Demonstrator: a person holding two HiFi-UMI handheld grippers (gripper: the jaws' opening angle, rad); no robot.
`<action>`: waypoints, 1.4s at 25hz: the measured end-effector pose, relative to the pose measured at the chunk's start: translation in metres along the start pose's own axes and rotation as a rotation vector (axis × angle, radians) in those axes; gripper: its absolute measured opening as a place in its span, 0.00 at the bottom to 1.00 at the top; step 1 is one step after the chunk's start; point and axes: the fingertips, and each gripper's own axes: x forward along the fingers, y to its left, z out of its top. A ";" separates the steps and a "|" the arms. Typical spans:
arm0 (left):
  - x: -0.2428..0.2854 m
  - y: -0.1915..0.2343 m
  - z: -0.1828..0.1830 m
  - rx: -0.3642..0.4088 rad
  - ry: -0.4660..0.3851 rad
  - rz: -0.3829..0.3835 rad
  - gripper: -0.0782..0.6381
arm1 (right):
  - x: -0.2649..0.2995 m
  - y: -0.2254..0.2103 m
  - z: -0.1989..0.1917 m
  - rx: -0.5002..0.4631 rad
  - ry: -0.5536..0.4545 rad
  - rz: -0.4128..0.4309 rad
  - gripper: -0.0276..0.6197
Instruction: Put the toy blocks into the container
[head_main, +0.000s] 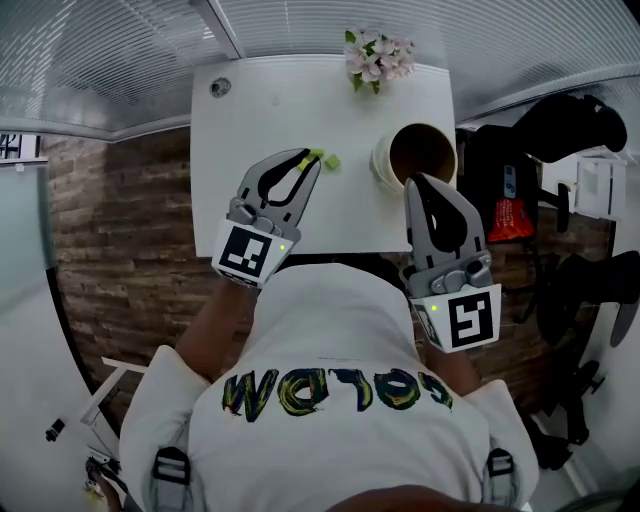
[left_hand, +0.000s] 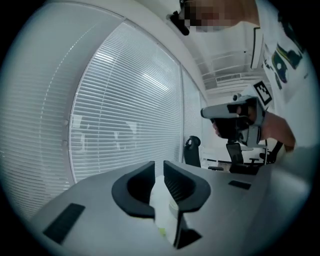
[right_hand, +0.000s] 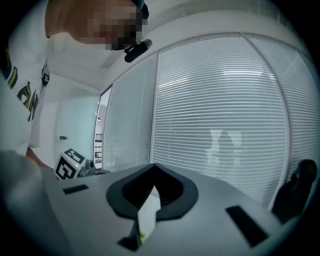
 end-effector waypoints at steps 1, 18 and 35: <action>0.004 0.002 -0.010 0.011 0.015 -0.011 0.20 | 0.001 0.000 -0.002 0.002 0.004 0.001 0.05; 0.075 0.038 -0.228 0.129 0.402 -0.165 0.29 | 0.018 -0.013 -0.035 0.044 0.051 0.003 0.05; 0.105 0.053 -0.337 0.200 0.657 -0.239 0.30 | 0.018 -0.031 -0.046 0.048 0.097 -0.042 0.05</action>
